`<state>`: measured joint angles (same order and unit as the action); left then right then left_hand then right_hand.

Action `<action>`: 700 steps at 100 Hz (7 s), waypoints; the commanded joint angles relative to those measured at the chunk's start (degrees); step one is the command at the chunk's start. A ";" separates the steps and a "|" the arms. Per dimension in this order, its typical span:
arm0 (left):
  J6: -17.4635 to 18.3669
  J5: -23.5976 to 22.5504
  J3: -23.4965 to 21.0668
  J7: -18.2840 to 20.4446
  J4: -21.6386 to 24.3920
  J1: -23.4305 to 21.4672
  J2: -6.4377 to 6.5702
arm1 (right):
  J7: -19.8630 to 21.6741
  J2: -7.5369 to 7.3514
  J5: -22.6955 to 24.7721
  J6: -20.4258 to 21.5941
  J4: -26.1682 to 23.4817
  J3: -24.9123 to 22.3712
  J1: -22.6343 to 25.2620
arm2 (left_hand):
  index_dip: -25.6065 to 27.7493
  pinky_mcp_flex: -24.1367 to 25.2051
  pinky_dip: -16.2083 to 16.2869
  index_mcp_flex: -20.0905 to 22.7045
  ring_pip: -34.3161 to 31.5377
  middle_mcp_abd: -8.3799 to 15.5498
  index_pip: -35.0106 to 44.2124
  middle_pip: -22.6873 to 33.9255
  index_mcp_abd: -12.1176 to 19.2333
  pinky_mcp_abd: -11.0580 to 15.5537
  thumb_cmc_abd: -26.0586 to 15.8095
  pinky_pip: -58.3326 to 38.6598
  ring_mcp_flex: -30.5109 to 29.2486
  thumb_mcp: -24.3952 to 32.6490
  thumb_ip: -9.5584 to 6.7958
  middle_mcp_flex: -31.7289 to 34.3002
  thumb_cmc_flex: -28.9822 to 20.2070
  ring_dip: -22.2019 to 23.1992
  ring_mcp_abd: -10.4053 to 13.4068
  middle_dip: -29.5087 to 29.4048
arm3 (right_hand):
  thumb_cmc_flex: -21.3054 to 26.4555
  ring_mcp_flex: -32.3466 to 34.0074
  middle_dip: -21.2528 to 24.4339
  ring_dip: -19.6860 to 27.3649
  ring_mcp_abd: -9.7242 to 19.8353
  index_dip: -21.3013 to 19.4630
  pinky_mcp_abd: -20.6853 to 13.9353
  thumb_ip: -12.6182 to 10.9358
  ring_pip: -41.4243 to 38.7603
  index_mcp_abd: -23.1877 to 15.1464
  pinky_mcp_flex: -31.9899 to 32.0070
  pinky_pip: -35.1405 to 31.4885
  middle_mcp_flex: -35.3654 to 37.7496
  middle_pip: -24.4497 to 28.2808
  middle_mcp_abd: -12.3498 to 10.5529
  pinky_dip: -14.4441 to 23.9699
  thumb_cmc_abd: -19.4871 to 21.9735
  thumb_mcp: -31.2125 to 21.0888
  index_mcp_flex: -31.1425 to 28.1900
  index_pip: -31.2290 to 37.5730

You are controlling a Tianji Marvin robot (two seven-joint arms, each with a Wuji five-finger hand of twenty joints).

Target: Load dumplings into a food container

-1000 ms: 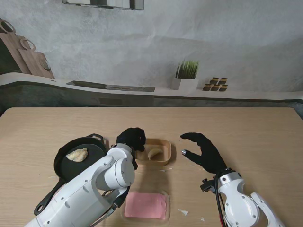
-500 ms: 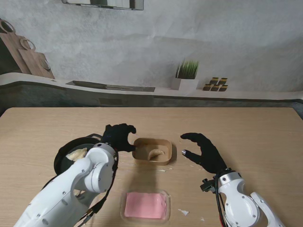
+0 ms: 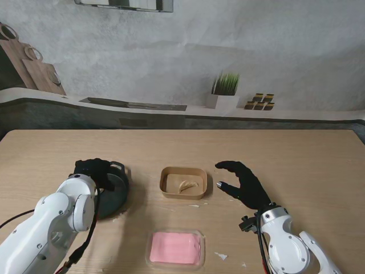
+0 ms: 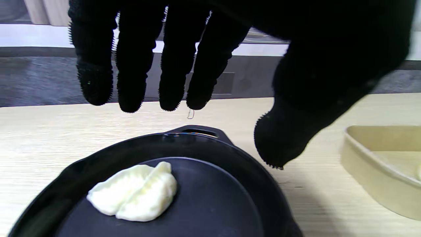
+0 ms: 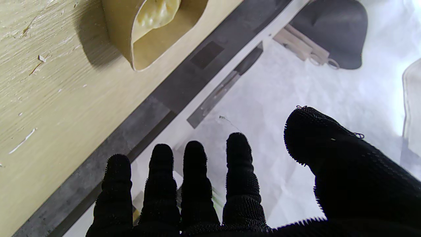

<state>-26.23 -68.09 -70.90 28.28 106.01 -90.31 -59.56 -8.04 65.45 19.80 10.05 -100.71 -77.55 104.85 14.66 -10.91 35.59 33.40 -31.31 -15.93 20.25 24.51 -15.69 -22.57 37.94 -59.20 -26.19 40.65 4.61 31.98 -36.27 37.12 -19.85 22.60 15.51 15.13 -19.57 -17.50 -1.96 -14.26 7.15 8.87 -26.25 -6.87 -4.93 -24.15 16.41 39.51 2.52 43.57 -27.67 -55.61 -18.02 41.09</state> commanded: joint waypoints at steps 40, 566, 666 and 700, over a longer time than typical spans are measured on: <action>-9.03 2.23 1.66 -5.07 -9.01 1.47 0.15 | 0.69 0.42 -0.03 0.05 -0.20 0.28 0.34 | -0.15 -5.46 -1.64 3.30 -2.55 -2.39 0.48 4.27 -3.02 -2.24 0.79 -3.72 -6.70 3.20 -1.58 4.06 -0.98 0.01 -2.42 2.12 | -0.95 -0.80 -0.21 -0.52 0.15 0.03 -0.79 -2.01 -0.35 -0.99 -0.32 -0.29 -0.60 0.98 0.12 0.96 0.51 0.38 -0.24 0.21; 7.95 26.87 27.78 -42.27 -24.41 15.71 -8.44 | -0.60 0.76 -0.57 0.37 -1.01 -0.97 1.58 | 23.36 -28.69 -2.13 11.25 -18.14 9.18 40.37 6.31 17.38 0.05 12.47 -19.60 -35.35 17.69 -1.06 34.47 -12.63 10.79 5.21 34.81 | -1.00 0.13 -0.30 -0.69 -0.40 -0.02 -0.01 -2.05 -0.63 -1.29 -1.19 -0.57 0.06 1.06 0.38 0.80 0.78 0.09 -0.14 0.32; 9.17 17.38 20.66 -34.25 -17.26 11.08 -4.32 | -1.88 1.06 -0.48 -0.15 0.00 -0.35 0.71 | 6.40 -2.28 -1.71 -2.27 -6.48 4.08 11.62 6.70 4.44 4.11 2.77 -6.56 -4.25 8.25 -2.84 1.15 2.89 2.74 3.69 6.64 | -0.89 0.68 -0.55 -0.93 -1.01 -0.26 0.27 -2.05 -1.11 -0.54 -1.98 -0.77 1.11 1.54 1.15 0.66 1.03 -0.27 -0.83 0.71; 5.48 6.69 5.44 -25.83 -9.17 -0.15 -1.79 | -1.78 1.08 -0.80 -0.24 0.32 0.33 0.22 | 5.35 -7.15 -1.50 3.56 -6.09 1.05 10.08 6.21 0.56 3.00 1.39 -7.78 -8.57 3.32 -2.55 6.02 4.12 1.46 1.33 5.49 | -0.87 0.93 -0.61 -1.00 -1.06 -0.33 0.47 -2.09 -1.26 -0.17 -2.11 -0.87 1.56 1.67 1.26 0.67 1.03 -0.34 -1.27 0.82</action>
<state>-19.21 -60.84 -64.17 0.39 96.43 -89.09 -62.28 -10.66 66.03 19.19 9.93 -100.22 -77.49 104.89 20.35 -16.99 33.53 35.83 -37.33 -12.42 30.44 31.30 -12.94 -18.80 40.63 -66.79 -33.08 44.15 3.17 37.11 -32.88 39.29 -16.60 28.83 15.51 15.15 -19.74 -17.96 -2.77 -14.26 7.31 8.87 -27.03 -6.87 -6.59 -24.15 17.61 39.81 3.44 43.57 -27.67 -55.61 -18.74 41.60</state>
